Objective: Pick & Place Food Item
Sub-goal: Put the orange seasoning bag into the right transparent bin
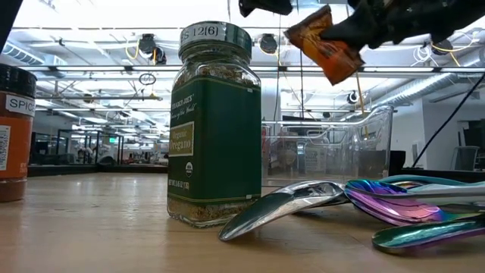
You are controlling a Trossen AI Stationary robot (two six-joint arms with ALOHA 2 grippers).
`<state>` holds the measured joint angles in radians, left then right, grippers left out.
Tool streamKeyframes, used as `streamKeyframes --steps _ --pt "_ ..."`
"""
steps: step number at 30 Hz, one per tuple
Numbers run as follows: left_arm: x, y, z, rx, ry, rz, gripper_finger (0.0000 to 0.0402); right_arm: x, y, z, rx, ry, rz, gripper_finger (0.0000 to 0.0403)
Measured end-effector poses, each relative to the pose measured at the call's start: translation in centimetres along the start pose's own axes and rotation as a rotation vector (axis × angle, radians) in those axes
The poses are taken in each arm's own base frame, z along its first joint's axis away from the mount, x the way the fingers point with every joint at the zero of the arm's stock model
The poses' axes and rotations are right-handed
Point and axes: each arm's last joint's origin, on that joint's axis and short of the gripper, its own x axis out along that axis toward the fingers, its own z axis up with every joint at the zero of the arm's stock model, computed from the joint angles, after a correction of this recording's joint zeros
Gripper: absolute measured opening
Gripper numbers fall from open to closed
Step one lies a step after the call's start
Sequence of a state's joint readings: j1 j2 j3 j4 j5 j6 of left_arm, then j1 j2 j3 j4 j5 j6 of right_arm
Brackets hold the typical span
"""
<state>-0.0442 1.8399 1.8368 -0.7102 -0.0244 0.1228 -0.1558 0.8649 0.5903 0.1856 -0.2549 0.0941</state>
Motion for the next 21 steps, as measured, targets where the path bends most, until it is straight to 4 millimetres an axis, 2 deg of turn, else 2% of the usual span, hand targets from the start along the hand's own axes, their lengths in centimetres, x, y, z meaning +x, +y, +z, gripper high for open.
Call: streamKeyframes --steps 4,8,12,16,18,21 --pt "1.6 0.6 -1.6 0.001 -0.142 -0.048 0.0037 -1.6 0.2 0.1 -0.016 -0.005 -0.072 0.0001" --pt "2.6 1.0 -4.5 -0.045 -0.296 -0.047 0.0037 -2.6 0.4 -0.5 -0.017 -0.025 -0.074 0.0000" --pt "1.3 1.6 -7.1 -0.087 -0.474 -0.033 0.0037 -3.2 0.4 -0.9 -0.019 -0.045 -0.103 0.0000" --pt "0.1 2.2 -9.4 -0.072 -0.808 -0.063 0.0037 -3.5 0.3 -1.0 -0.045 -0.106 -0.153 0.0000" --pt "0.2 2.4 -10.9 -0.085 -0.928 -0.073 0.0037 -3.5 0.4 -0.9 -0.060 -0.174 -0.135 0.0000" --pt "1.0 2.7 -12.3 -0.122 -0.988 -0.068 0.0037 -3.3 0.4 -1.2 -0.071 -0.272 -0.105 0.0000"
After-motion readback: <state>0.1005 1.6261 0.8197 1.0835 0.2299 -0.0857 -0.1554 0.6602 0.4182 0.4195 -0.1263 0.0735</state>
